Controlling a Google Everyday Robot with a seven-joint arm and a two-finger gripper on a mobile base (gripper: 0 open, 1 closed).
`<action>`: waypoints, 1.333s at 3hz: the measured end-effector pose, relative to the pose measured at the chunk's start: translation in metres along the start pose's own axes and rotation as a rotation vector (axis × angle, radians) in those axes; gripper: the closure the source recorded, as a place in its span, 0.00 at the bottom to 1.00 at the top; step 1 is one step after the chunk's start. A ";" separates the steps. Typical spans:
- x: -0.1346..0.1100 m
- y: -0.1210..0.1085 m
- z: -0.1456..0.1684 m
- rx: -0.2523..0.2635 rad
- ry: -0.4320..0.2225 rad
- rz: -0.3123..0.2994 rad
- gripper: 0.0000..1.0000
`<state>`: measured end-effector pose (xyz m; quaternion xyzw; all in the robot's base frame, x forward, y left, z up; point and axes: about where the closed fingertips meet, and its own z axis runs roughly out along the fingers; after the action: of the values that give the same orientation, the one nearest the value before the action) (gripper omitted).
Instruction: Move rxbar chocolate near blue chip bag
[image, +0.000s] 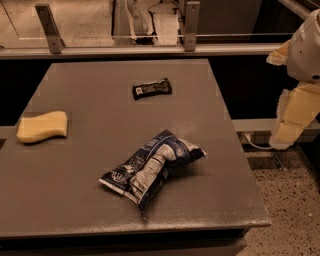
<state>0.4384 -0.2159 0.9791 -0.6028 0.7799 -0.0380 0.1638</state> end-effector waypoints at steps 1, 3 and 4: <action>0.000 0.000 0.000 0.000 0.000 0.000 0.00; -0.037 -0.036 0.012 0.025 -0.068 -0.139 0.00; -0.085 -0.072 0.031 0.020 -0.135 -0.264 0.00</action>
Offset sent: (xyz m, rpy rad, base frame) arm 0.0130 0.0065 -0.0007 0.0237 -0.0017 0.0550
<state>0.5332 -0.1498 0.9861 -0.6998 0.6805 -0.0266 0.2155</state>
